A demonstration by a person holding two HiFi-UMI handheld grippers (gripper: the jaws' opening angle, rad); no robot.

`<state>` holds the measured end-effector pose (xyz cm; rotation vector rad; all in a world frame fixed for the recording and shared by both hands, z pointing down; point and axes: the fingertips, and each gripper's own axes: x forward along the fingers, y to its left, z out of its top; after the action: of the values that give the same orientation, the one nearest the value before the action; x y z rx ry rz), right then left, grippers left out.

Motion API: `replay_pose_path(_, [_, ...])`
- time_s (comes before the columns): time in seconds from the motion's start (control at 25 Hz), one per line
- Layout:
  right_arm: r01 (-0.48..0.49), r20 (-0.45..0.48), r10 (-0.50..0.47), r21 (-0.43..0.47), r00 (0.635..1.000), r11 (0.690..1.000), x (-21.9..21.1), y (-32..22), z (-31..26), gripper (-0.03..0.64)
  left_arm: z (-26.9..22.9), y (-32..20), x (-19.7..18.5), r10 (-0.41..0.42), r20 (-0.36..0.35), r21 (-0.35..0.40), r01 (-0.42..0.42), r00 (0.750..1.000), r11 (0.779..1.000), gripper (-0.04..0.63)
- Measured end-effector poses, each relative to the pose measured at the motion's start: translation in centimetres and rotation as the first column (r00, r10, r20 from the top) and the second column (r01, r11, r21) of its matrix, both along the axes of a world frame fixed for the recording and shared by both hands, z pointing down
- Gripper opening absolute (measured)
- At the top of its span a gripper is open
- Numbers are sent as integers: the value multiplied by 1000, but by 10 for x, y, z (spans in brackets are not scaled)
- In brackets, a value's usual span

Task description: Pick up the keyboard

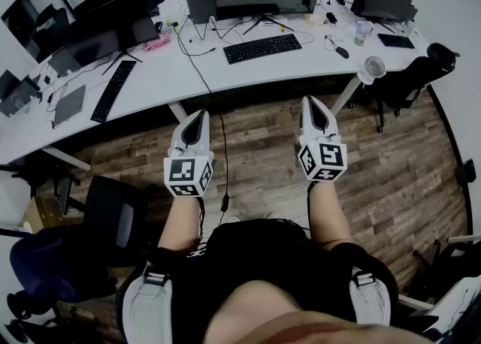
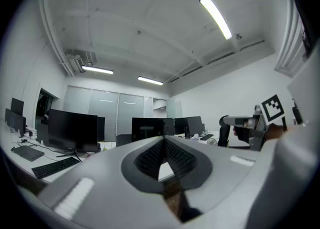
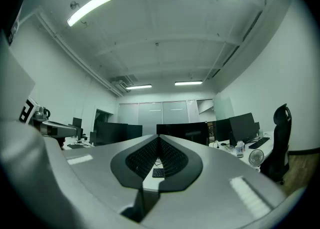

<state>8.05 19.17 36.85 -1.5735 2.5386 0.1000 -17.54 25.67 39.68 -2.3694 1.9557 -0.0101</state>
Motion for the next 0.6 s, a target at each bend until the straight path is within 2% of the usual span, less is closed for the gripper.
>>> replay_pose_path(0.24, [-35, 36, 35, -7, 999, 999, -17, 13, -1, -3, 0, 11, -20, 16, 9, 1, -16, 1000, 1000, 54])
replay_pose_path(0.6, [-74, 27, 74, -7, 997, 997, -42, 36, 11, -3, 18, 18, -49, 62, 1, -23, -61, 998, 998, 54])
